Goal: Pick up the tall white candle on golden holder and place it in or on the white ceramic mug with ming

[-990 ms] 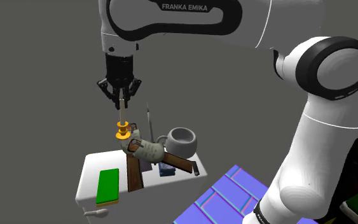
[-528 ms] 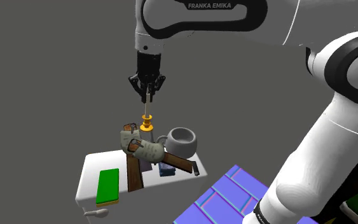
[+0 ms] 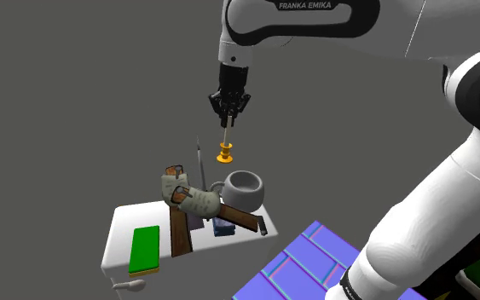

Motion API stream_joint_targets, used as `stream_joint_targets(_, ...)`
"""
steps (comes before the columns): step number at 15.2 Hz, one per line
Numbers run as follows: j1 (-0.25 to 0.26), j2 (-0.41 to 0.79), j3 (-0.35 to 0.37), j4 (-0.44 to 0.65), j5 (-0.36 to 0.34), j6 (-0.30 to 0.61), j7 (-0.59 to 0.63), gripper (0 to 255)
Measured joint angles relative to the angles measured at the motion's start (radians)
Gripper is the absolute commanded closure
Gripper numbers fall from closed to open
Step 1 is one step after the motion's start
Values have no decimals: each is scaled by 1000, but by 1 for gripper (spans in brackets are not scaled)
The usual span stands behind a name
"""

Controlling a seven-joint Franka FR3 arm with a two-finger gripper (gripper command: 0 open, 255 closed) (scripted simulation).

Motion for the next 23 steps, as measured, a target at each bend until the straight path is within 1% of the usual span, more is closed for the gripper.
stream_joint_targets(3,-29,-35,-46,-21,1,-15,-76,255)
stream_joint_targets(6,-43,-65,-69,-46,2,-21,-145,255)
stream_joint_targets(14,-57,-99,-71,-143,3,75,-158,255)
stream_joint_targets(16,-59,-109,-71,-173,2,123,-161,255)
stream_joint_targets(18,-61,-110,-69,-181,2,133,-157,255)
stream_joint_targets(20,-63,-113,-69,-218,4,162,-157,255)
stream_joint_targets(23,-65,-115,-67,-246,4,191,-157,255)
